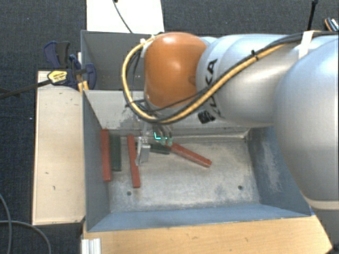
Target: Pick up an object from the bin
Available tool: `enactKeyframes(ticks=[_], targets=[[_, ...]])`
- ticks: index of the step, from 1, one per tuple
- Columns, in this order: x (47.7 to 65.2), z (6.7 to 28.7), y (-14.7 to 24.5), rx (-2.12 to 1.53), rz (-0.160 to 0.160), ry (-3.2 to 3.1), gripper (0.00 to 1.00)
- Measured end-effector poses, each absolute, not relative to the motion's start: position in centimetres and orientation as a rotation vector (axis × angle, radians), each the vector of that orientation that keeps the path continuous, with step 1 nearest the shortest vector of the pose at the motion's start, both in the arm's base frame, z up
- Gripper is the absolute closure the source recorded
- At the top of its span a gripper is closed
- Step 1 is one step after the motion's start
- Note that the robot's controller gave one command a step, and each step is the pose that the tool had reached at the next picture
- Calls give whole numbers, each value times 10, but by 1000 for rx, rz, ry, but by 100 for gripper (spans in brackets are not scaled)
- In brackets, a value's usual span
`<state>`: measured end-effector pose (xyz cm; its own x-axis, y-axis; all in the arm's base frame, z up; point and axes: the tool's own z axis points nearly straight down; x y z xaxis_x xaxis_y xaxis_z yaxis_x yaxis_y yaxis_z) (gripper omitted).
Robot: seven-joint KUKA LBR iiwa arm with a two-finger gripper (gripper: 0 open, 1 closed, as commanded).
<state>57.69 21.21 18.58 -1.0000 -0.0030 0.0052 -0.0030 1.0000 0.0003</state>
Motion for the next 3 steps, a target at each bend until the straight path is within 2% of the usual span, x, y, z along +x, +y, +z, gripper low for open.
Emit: enactKeyframes(ticks=[1,2,3], targets=[[534,68,223,1027,-2,-2965,0],[553,102,231,1747,-1,-2618,0],[555,100,208,2419,-1,-2011,0]])
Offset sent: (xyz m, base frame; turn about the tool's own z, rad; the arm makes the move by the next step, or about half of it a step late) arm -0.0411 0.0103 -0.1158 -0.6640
